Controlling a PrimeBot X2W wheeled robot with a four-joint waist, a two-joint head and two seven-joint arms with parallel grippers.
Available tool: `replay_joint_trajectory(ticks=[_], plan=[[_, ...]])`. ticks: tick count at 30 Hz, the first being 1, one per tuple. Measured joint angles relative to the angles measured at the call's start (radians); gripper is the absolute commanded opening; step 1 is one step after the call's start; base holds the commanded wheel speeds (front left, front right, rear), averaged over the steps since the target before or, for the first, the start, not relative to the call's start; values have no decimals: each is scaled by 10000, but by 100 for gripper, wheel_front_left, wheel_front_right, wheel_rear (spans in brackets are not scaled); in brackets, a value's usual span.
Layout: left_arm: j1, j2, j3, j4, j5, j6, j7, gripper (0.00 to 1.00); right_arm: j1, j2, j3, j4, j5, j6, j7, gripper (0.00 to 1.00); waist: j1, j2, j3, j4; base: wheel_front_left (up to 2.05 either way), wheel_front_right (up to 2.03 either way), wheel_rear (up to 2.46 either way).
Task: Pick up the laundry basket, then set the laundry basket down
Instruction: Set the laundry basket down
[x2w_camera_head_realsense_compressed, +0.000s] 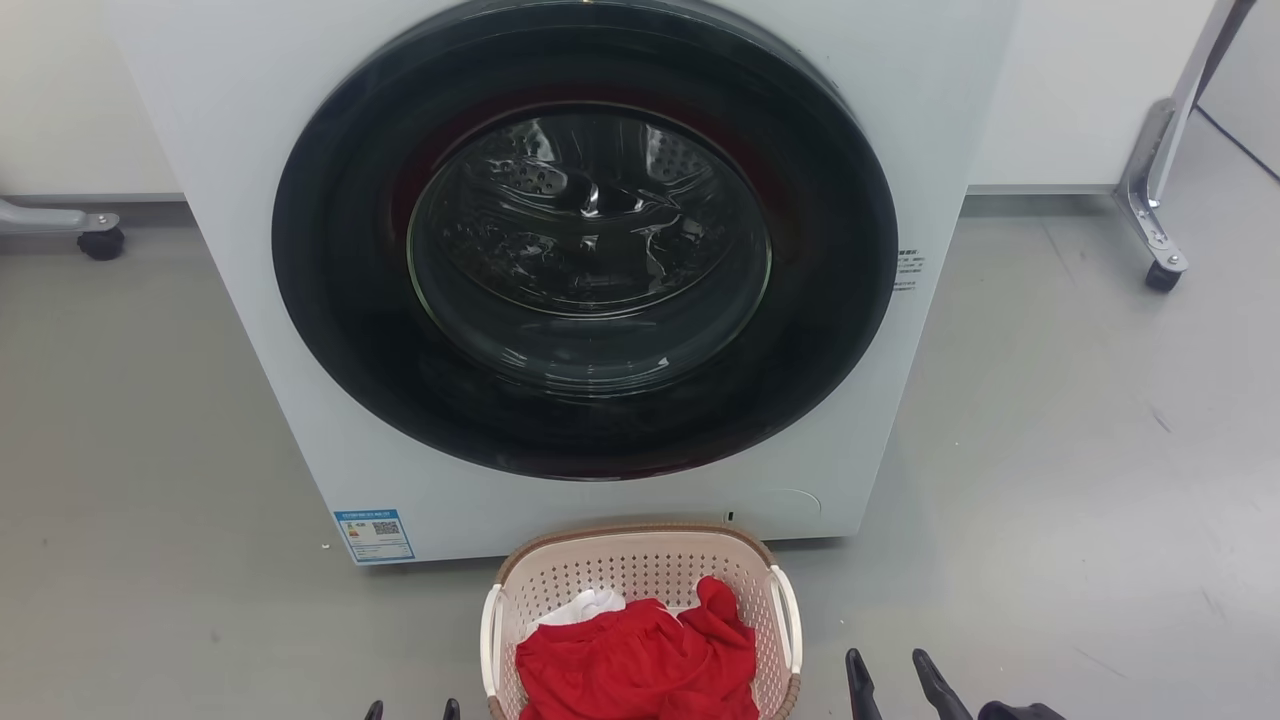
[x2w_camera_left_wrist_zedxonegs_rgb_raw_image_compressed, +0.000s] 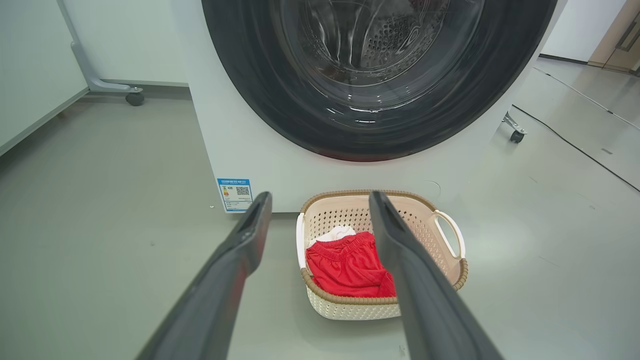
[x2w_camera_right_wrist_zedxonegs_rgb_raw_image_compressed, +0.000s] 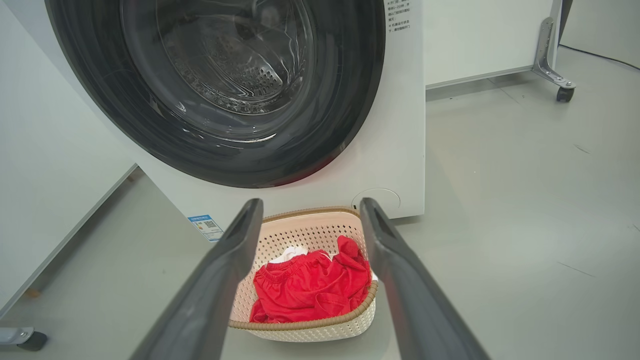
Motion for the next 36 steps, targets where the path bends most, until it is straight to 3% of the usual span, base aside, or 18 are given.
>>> replay_joint_trajectory(ticks=[14, 36], plan=[[501, -251, 715, -1030, 798, 0, -2, 100, 708, 167, -696, -1220, -1183, 0, -2, 100, 0, 0, 86, -48, 0, 0, 0], [614, -437, 1043, -1496, 1482, 2, -2, 100, 1006, 245, -918, -1839, -1797, 0, 0, 100, 0, 0, 150, -16, 0, 0, 0]])
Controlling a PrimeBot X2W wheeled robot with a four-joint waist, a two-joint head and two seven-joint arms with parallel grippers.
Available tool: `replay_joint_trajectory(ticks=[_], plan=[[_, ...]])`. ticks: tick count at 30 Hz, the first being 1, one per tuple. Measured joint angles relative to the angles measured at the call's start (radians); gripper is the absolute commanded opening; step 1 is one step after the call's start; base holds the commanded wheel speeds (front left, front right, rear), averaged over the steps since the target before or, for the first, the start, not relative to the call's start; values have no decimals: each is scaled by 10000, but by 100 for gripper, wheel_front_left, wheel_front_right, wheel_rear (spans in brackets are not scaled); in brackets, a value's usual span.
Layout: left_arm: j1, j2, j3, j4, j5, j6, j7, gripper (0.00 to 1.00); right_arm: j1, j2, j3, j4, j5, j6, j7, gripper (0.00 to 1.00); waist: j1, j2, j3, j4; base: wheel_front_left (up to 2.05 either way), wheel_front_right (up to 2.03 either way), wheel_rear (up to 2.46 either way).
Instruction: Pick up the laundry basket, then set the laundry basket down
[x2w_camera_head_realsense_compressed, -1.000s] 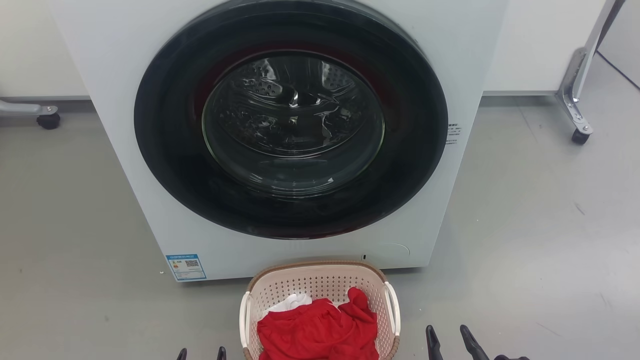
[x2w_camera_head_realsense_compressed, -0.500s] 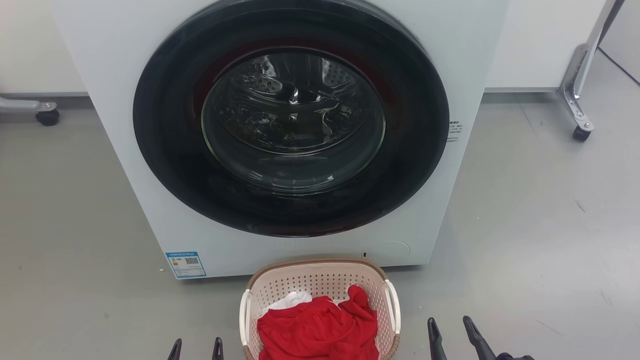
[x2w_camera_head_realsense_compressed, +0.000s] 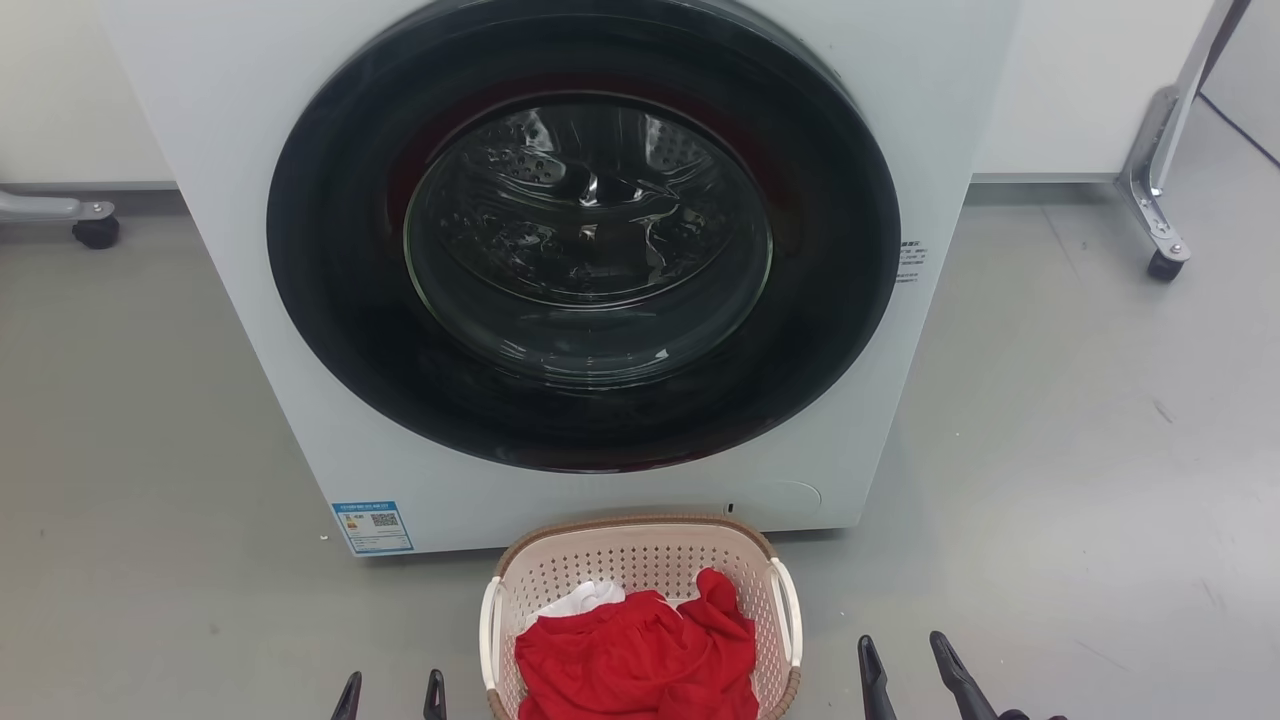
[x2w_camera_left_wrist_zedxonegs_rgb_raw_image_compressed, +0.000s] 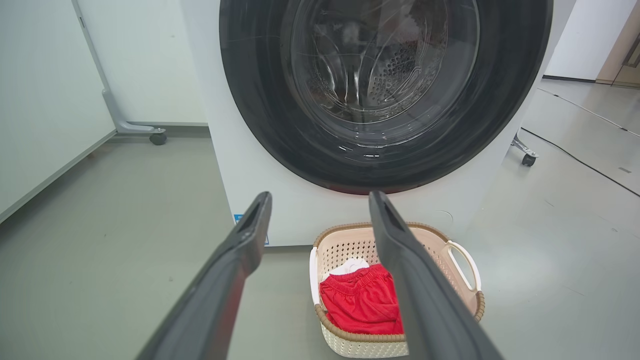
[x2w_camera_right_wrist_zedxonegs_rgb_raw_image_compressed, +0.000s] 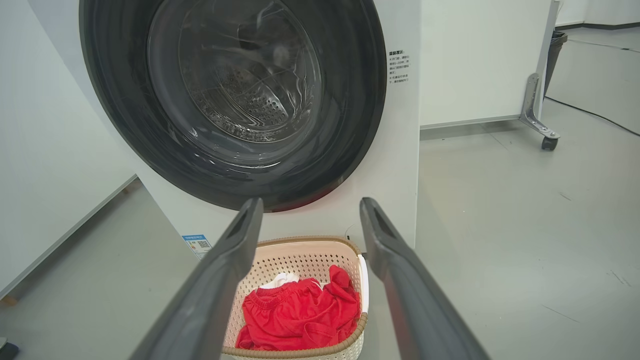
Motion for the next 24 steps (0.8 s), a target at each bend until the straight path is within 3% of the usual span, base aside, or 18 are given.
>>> replay_joint_trajectory(ticks=[7, 8, 15, 24], plan=[[114, -35, 132, -128, 159, 0, 0, 100, 30, 4, 23, -199, 12, 0, -2, 100, 0, 0, 4, 24, 0, 0, 0], [119, -38, 148, -113, 159, -4, 4, 0, 35, 2, 27, -182, 12, 0, 10, 0, 0, 0, 5, 26, 0, 0, 0], [256, -69, 140, 347, -4, -50, 82, 0, 282, 2, -33, 301, 142, 48, 29, 0, 0, 0, 7, 31, 0, 0, 0], [182, -96, 430, 443, -1039, -290, 387, 0, 254, 6, -470, 316, 1254, 230, 305, 0, 0, 0, 9, 51, 0, 0, 0]])
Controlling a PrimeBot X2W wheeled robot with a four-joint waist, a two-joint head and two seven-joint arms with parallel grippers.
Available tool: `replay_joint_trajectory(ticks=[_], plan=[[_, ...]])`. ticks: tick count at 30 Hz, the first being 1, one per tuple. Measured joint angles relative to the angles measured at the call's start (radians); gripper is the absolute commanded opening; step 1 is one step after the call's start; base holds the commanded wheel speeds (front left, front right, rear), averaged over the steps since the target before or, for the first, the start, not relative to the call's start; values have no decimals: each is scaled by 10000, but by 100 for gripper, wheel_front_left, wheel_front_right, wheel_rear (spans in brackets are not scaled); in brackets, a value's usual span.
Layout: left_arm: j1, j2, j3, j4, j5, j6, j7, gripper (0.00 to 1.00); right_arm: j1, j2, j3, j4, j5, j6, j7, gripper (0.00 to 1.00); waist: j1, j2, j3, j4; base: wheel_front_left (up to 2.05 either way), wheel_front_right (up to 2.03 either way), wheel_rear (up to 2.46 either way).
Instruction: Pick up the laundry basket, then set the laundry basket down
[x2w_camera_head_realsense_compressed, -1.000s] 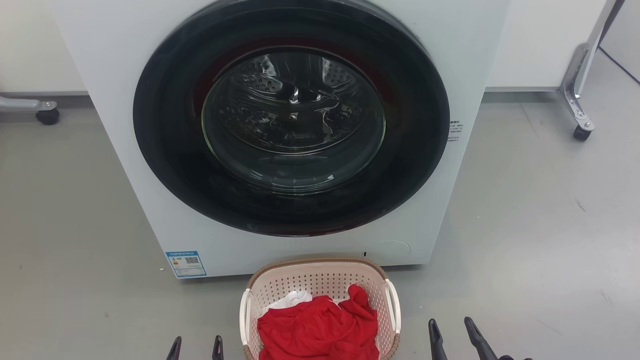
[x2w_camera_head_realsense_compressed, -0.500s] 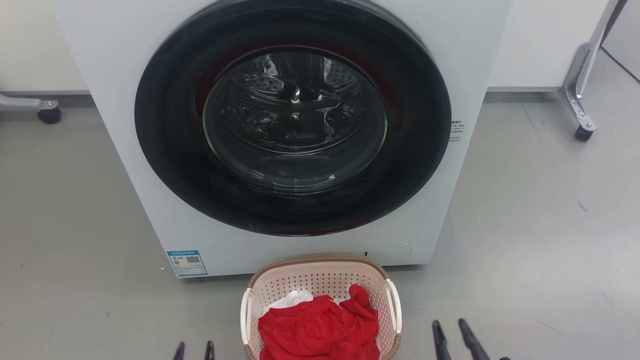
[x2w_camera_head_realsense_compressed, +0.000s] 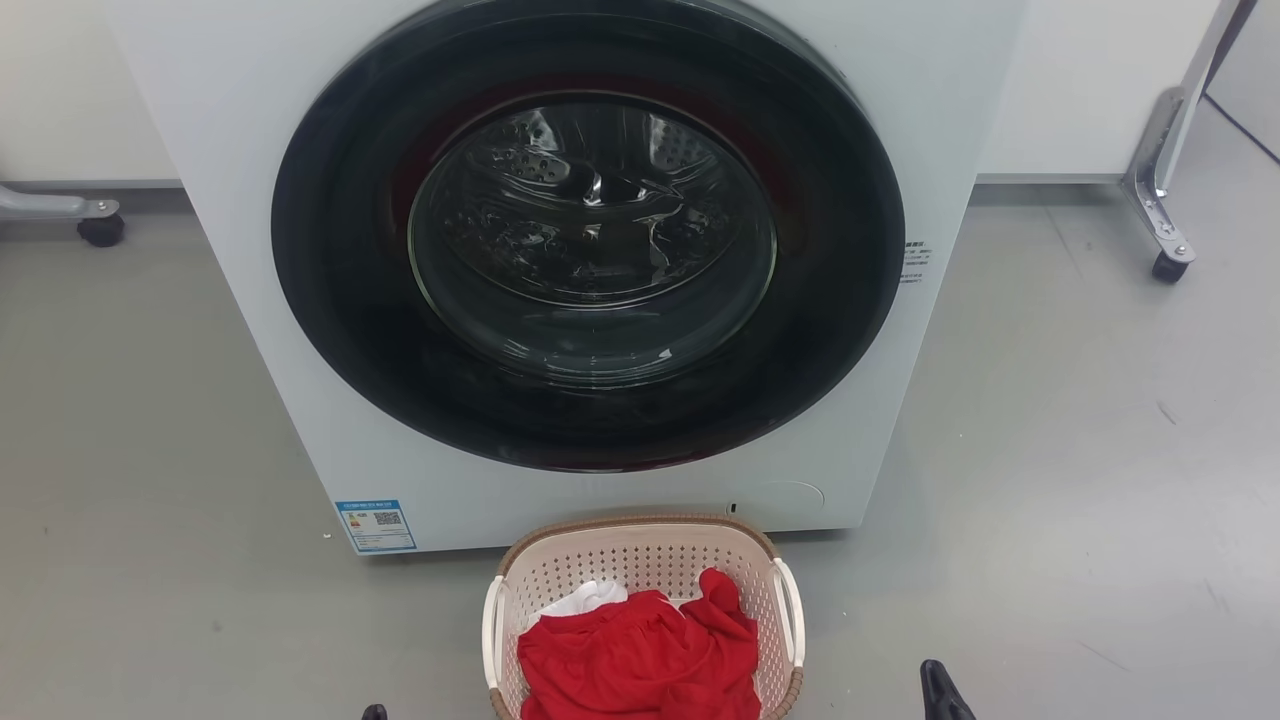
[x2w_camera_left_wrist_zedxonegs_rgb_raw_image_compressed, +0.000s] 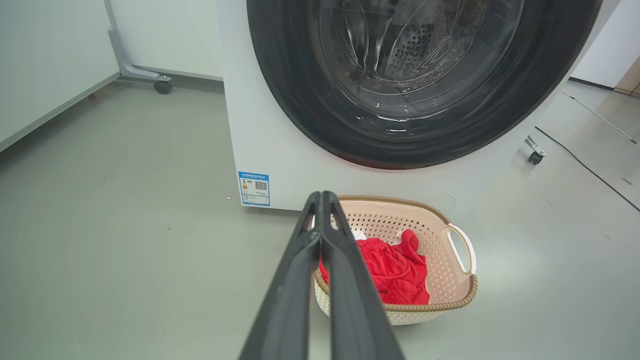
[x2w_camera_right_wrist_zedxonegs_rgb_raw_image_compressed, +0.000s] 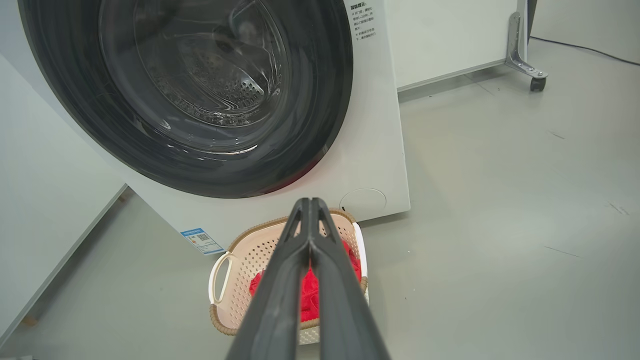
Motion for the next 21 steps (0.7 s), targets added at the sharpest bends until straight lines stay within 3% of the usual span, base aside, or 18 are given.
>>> replay_joint_trajectory(ticks=[21], plan=[[-354, -67, 598, 105, -3041, -443, 828, 0, -257, 25, -1076, 144, 2792, 523, 867, 0, 0, 0, -4, 42, 0, 0, 0]])
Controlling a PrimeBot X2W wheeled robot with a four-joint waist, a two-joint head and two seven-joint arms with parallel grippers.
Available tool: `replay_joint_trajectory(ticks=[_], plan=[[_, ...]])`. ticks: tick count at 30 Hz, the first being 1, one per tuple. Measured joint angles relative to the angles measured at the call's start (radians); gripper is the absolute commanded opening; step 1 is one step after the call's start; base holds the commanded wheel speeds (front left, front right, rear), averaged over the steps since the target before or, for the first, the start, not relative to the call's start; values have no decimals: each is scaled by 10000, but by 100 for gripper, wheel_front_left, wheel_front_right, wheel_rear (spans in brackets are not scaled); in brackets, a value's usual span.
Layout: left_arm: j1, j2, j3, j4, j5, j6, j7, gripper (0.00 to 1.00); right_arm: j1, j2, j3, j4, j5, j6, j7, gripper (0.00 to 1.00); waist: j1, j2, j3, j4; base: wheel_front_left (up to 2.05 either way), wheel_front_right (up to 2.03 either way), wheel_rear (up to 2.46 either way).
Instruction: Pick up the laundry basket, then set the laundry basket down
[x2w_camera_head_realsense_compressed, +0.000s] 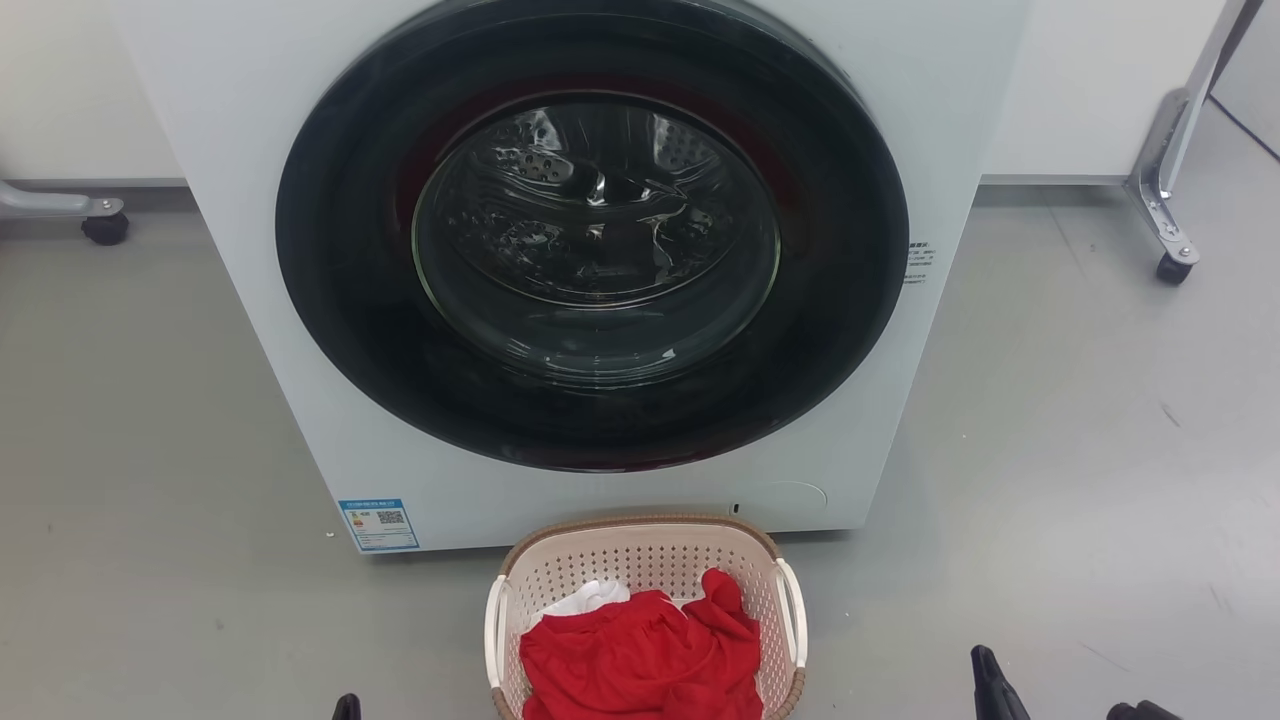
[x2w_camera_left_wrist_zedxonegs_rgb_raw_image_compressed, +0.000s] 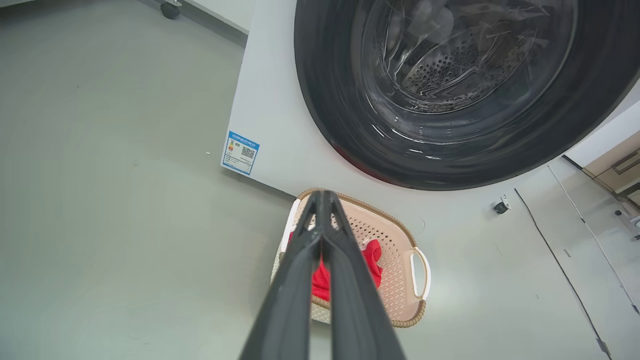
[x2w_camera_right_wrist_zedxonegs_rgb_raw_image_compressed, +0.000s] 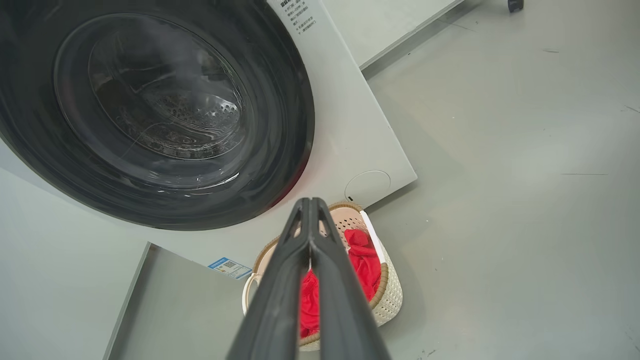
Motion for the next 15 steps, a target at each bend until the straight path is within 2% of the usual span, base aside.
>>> replay_joint_trajectory(ticks=[15], plan=[[-370, -31, 433, 73, -2176, -435, 566, 0, -220, 23, -771, 142, 1985, 364, 568, 0, 0, 0, -2, 30, 0, 0, 0]])
